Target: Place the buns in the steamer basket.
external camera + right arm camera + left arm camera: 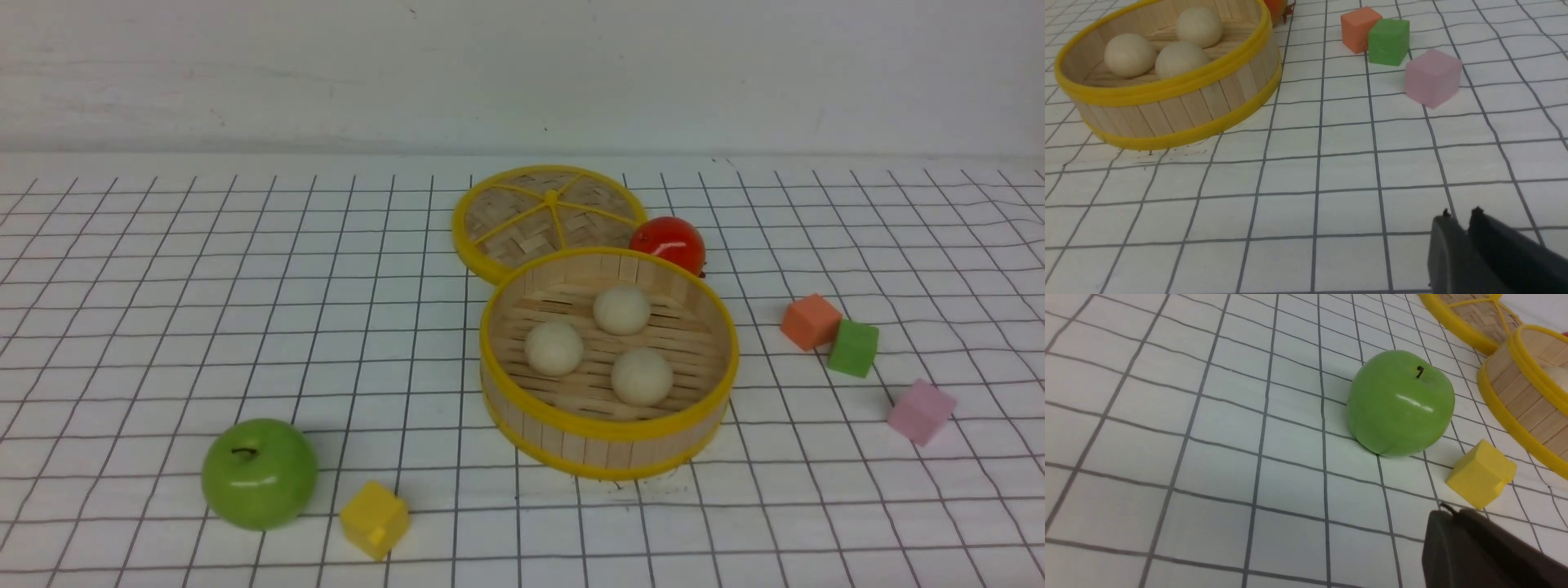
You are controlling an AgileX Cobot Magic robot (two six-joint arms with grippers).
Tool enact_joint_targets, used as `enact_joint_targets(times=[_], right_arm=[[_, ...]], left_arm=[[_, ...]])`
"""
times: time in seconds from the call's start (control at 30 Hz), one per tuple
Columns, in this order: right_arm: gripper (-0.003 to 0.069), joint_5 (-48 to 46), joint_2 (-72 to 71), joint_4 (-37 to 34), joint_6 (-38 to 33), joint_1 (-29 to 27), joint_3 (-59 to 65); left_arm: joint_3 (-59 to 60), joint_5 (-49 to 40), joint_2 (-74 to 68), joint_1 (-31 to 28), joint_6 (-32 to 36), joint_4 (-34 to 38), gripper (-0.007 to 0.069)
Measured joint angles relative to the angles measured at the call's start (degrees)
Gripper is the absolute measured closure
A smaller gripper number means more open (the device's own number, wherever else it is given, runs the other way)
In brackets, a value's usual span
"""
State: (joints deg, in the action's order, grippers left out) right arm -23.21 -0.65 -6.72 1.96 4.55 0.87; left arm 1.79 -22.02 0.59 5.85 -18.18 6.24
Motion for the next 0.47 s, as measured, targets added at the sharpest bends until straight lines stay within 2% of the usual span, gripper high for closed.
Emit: enact_joint_targets(times=[0.47], right_arm=[[0.0567, 0.0, 0.0, 0.0, 0.0, 0.0, 0.0]], left_arm=[[0.0, 0.0, 0.0, 0.0, 0.0, 0.0, 0.0637]])
